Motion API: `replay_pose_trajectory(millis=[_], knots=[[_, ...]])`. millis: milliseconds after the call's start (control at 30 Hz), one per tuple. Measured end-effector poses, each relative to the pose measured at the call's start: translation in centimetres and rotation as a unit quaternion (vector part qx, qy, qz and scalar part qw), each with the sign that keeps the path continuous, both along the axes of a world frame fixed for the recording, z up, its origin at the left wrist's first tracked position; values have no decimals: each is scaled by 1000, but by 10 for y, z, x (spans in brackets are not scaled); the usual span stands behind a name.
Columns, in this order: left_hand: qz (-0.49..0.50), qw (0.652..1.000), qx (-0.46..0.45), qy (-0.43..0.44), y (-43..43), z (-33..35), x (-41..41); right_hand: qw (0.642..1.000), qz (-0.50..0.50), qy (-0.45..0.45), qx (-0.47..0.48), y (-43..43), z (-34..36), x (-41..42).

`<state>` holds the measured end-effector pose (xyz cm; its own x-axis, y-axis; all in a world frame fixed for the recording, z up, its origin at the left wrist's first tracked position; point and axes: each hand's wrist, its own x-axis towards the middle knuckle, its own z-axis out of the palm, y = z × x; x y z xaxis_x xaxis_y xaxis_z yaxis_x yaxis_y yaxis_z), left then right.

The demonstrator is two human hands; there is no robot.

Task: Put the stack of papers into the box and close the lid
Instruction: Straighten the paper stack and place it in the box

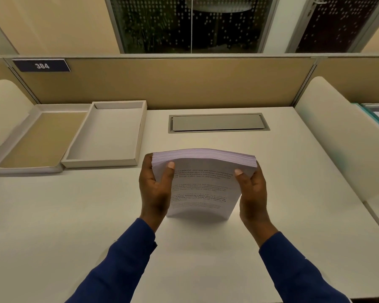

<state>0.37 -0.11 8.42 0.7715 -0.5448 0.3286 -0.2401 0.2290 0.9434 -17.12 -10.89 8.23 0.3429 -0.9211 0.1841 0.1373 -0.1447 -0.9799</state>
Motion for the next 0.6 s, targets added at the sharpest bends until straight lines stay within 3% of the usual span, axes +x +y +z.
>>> replay_pose_trajectory(millis=[167,367,600], knots=[[56,995,54,64,-16,18,2,999,-39,17,4,-4,20,10],[110,986,105,65,-24,22,1,997,-59,44,26,-5,23,14],[-43,996,56,52,0,-10,3,998,36,41,-44,-2,-4,-7]])
